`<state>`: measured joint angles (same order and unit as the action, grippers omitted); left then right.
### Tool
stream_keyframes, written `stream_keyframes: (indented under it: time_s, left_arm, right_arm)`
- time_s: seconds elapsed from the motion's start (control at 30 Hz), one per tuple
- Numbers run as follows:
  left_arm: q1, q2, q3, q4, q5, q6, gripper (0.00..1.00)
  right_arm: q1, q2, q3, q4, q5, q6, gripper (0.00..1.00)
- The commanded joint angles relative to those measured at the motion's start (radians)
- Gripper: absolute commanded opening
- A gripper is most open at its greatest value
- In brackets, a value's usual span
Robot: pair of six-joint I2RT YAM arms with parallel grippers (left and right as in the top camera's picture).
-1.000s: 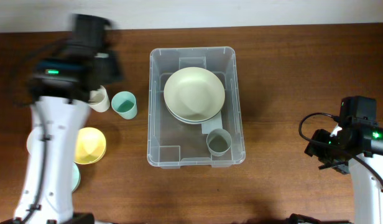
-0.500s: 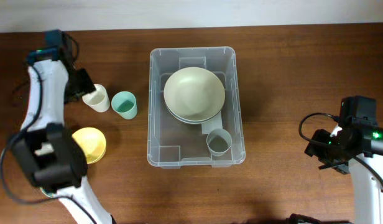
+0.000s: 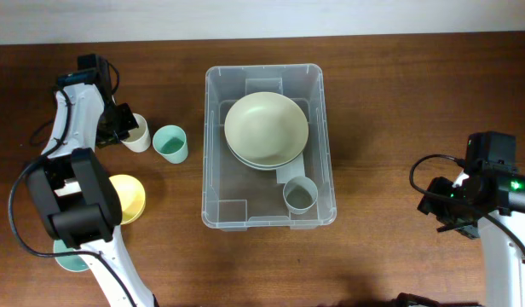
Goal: Pack container
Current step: 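Move the left gripper to the cream cup and grasp it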
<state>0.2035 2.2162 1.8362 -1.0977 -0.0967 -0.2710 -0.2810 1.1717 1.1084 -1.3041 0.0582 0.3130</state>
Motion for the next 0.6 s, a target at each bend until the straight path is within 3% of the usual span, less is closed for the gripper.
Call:
stream_keyframes:
  time_s: [0.0, 0.2, 0.33, 0.57]
  left_arm:
    - [0.002, 0.002, 0.0, 0.006, 0.004, 0.004, 0.0]
    - [0.0, -0.029, 0.072, -0.064, 0.016, 0.004, 0.0]
    - [-0.037, -0.136, 0.216, -0.178, 0.06, 0.014, 0.0]
    - [-0.241, -0.358, 0.303, -0.23, 0.083, 0.13, 0.0]
  right_arm:
    - [-0.003, 0.0, -0.003, -0.001, -0.002, -0.003, 0.62]
    - [-0.003, 0.0, -0.003, 0.0, -0.002, -0.003, 0.62]
    - [-0.003, 0.0, -0.003, 0.0, -0.002, -0.003, 0.62]
    - [-0.003, 0.0, -0.003, 0.0, -0.002, -0.003, 0.62]
